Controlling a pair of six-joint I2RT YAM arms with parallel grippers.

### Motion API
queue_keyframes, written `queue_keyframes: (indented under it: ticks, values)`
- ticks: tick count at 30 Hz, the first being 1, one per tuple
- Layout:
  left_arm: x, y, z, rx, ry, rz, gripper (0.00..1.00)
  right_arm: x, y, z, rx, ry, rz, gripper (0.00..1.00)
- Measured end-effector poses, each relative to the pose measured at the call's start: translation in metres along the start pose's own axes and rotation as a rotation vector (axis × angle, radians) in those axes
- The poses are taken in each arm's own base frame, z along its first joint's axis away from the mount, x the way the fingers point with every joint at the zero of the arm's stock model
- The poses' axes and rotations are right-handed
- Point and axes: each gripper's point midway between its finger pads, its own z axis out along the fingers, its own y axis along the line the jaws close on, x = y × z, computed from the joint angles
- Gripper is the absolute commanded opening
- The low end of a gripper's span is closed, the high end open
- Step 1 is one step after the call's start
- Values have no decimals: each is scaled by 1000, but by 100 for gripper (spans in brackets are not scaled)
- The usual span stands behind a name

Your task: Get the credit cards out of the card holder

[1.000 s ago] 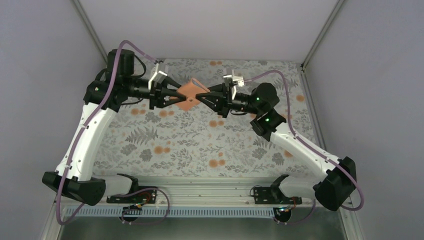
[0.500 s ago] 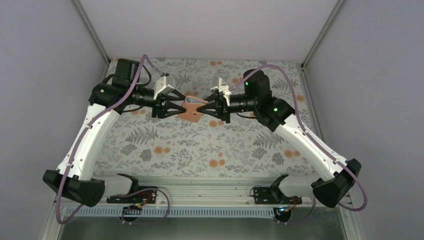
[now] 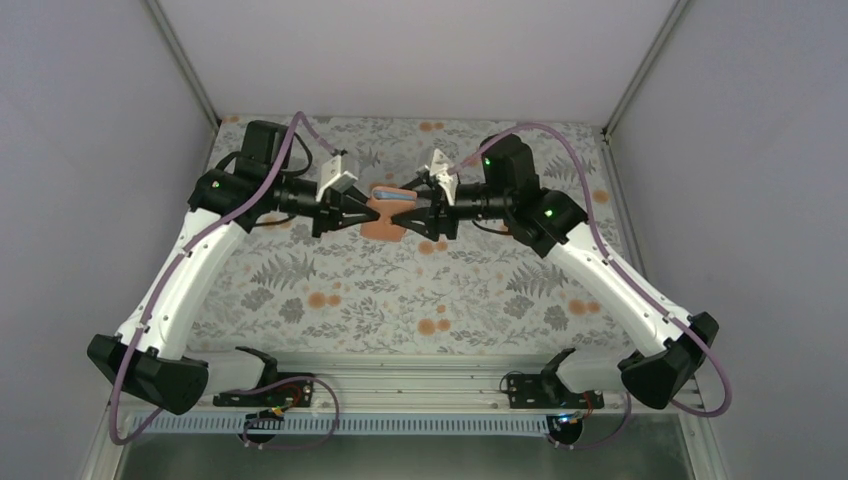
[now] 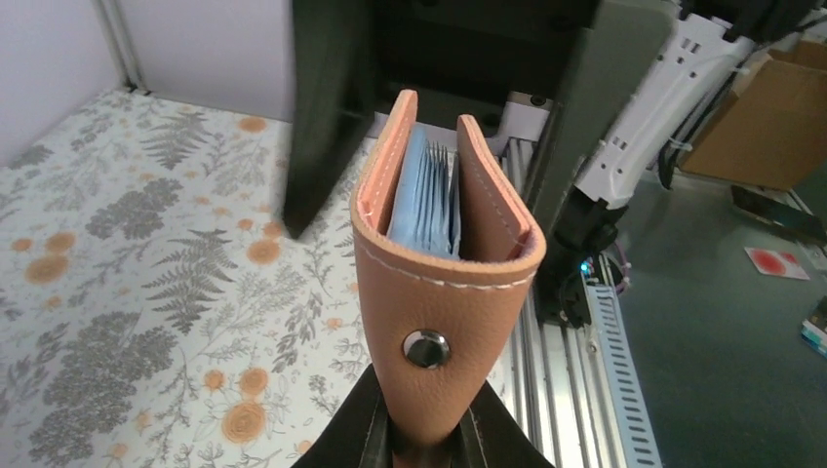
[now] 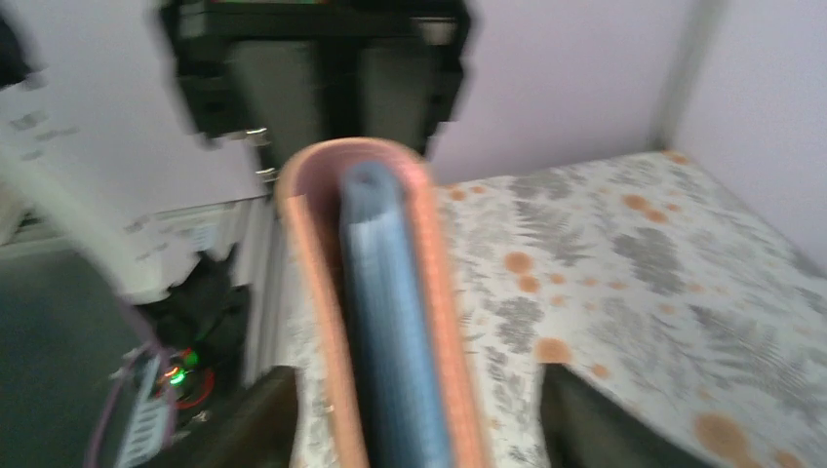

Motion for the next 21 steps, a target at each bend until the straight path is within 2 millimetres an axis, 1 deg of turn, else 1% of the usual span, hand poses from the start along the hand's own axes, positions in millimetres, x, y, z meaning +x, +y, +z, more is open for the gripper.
queue_keyframes:
  ticks: [1,2,3,5,7,9,10,12,14,15,18,21]
  values:
    - [-1,2,0,-7,-4,-10,2,-1,-8,0,49,0,16,73]
    - [-3,5,0,-23,-5,-21,2,-3,-17,-1,110,-1,34,70]
    - [-4,10,0,-45,-5,-34,2,-3,-33,-5,209,-1,71,64]
    - [-7,28,-1,-134,0,-56,2,-2,-58,-15,381,-7,172,56]
    - [-7,47,-4,-228,7,-92,2,-2,-77,-24,517,-36,258,53]
    - [-6,64,-7,-320,13,-136,3,2,-89,-31,644,-76,327,53]
    - [-5,70,-9,-349,16,-154,2,3,-89,-30,683,-89,347,52]
    - [-2,82,-11,-406,21,-190,3,0,-80,-21,705,-114,366,52]
    - [0,90,-12,-442,23,-217,2,-9,-67,-7,679,-149,375,49]
    - [1,93,-13,-456,24,-229,2,-12,-63,-1,666,-164,379,47]
    - [1,98,-14,-484,20,-247,2,-16,-66,13,648,-187,401,43]
    - [1,100,-15,-496,19,-254,2,-9,-74,33,640,-171,423,38]
